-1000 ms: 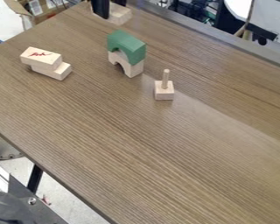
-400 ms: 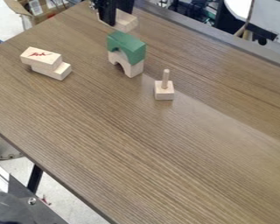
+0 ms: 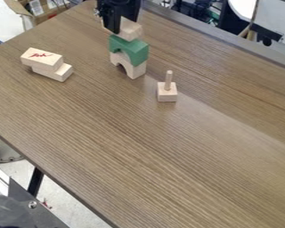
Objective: Put the rectangular block on top of the arch
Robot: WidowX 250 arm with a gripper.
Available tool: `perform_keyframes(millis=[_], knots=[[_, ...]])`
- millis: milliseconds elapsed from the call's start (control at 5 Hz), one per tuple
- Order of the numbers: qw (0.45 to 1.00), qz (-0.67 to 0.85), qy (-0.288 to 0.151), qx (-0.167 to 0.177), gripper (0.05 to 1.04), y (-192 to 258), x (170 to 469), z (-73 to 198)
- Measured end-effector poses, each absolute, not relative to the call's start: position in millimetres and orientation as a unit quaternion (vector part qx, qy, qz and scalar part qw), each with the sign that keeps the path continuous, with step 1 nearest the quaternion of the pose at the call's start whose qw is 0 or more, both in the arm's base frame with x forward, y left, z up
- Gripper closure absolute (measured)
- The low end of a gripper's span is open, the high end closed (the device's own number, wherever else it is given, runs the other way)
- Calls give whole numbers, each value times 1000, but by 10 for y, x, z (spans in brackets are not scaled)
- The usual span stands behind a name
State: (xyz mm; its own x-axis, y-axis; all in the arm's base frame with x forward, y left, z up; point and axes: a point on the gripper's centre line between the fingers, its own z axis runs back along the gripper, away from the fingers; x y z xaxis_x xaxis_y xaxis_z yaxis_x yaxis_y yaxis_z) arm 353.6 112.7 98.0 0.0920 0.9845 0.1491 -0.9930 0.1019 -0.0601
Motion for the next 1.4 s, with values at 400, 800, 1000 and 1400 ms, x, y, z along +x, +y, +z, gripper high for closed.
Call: perform_keyframes(millis=[400, 800, 1000, 1400], knots=[[741, 666, -77, 31, 476, 1080, 3534, 941], [741, 666, -74, 38, 79, 1083, 3510, 946], [741, 667, -73, 37, 84, 1080, 3509, 943], [666, 740, -93, -15, 84, 1663, 3207, 1267]])
